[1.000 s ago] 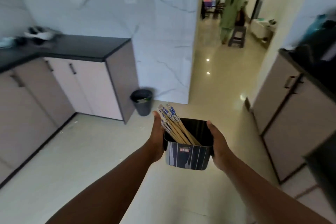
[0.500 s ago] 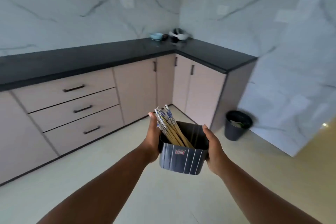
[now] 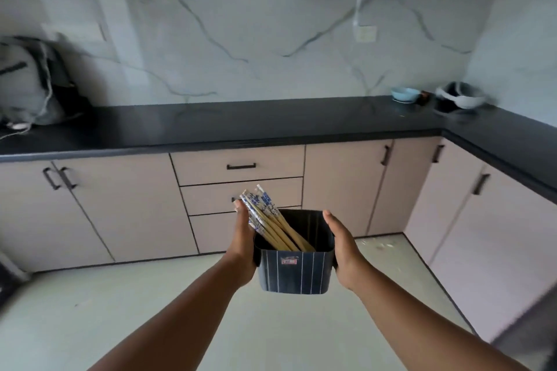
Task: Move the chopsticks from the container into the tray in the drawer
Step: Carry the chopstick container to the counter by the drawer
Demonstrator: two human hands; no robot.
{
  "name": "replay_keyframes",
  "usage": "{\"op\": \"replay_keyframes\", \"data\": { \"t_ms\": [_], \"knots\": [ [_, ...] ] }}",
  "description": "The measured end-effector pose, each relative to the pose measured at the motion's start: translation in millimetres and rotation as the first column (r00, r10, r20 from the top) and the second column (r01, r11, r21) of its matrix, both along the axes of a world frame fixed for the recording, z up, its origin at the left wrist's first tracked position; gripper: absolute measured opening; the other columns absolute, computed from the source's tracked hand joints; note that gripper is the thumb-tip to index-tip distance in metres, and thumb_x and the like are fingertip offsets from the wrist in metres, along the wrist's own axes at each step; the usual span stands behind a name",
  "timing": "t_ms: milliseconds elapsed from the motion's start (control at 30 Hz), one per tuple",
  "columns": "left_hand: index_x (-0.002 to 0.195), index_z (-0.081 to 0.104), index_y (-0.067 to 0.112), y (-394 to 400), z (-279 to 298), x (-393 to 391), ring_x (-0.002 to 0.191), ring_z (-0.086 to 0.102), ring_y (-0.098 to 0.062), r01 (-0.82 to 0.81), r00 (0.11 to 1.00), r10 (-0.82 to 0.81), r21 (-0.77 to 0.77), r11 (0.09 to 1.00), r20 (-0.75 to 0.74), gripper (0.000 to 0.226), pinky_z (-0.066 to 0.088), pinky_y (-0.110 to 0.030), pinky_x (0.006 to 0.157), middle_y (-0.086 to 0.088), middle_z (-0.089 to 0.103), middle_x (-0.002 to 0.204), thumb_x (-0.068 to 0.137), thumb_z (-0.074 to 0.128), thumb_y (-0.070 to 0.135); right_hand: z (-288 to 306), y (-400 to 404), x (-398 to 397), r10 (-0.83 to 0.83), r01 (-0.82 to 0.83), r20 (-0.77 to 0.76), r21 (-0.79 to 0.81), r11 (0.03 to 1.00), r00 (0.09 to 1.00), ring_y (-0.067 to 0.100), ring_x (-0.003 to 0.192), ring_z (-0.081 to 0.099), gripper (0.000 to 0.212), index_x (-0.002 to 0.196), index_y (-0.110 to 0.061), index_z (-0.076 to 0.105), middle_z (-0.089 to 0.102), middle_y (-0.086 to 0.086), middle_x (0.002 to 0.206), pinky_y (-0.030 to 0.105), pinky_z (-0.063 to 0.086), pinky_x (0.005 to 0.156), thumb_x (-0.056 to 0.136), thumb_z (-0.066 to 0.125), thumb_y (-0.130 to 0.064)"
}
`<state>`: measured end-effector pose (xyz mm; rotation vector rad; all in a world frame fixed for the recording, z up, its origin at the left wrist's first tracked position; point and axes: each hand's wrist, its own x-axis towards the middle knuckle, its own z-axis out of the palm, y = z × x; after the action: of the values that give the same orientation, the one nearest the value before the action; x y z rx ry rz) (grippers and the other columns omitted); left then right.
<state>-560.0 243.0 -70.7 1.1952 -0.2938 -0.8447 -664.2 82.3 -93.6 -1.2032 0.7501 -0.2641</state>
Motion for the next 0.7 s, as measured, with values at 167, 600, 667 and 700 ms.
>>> {"op": "replay_keyframes", "data": {
  "t_ms": [167,600,667,700],
  "knots": [
    [0.145,0.039,0.019,-8.4,4.0,62.9,0.125,0.052,-0.034,-0.142,0.99,0.142,-0.013,0.99,-0.025,0.103,0.038,-0.052,0.108,-0.017,0.052,0.14,0.072,0.019,0.089,6.8,-20.7,87.8,0.135,-0.135,0.018,-0.001,0.991,0.991,0.028,0.139,0.035,0.086,0.141,-0.027,0.045,0.041,0.006,0.151,0.055,0.021,0.116,0.07,0.056,-0.075],
    [0.147,0.037,0.019,-19.8,10.9,302.9,0.133,0.043,-0.033,-0.195,0.976,0.191,0.025,0.981,0.1,0.1,0.021,-0.055,0.116,-0.017,0.047,0.145,0.075,0.013,0.085,20.7,-32.2,328.6,0.19,-0.189,0.019,-0.045,0.981,0.982,0.028,0.14,0.031,0.085,0.147,-0.029,0.035,0.035,0.007,0.154,0.053,0.02,0.115,0.076,0.051,-0.073],
    [0.147,0.037,0.019,-26.0,23.3,341.0,0.135,0.041,-0.032,-0.173,0.977,0.167,0.035,0.984,0.131,0.101,0.02,-0.055,0.117,-0.015,0.046,0.146,0.075,0.012,0.086,27.6,-37.7,364.2,0.166,-0.165,0.03,-0.043,0.985,0.986,0.029,0.141,0.029,0.083,0.148,-0.028,0.034,0.033,0.008,0.155,0.054,0.019,0.116,0.079,0.052,-0.07],
    [0.147,0.037,0.02,-29.7,28.5,357.8,0.135,0.041,-0.032,-0.171,0.975,0.165,0.033,0.985,0.146,0.101,0.019,-0.055,0.117,-0.015,0.046,0.146,0.075,0.013,0.086,31.6,-40.5,379.9,0.162,-0.16,0.034,-0.04,0.986,0.986,0.03,0.141,0.029,0.083,0.148,-0.027,0.034,0.033,0.008,0.155,0.055,0.02,0.116,0.079,0.052,-0.07]
  ]
}}
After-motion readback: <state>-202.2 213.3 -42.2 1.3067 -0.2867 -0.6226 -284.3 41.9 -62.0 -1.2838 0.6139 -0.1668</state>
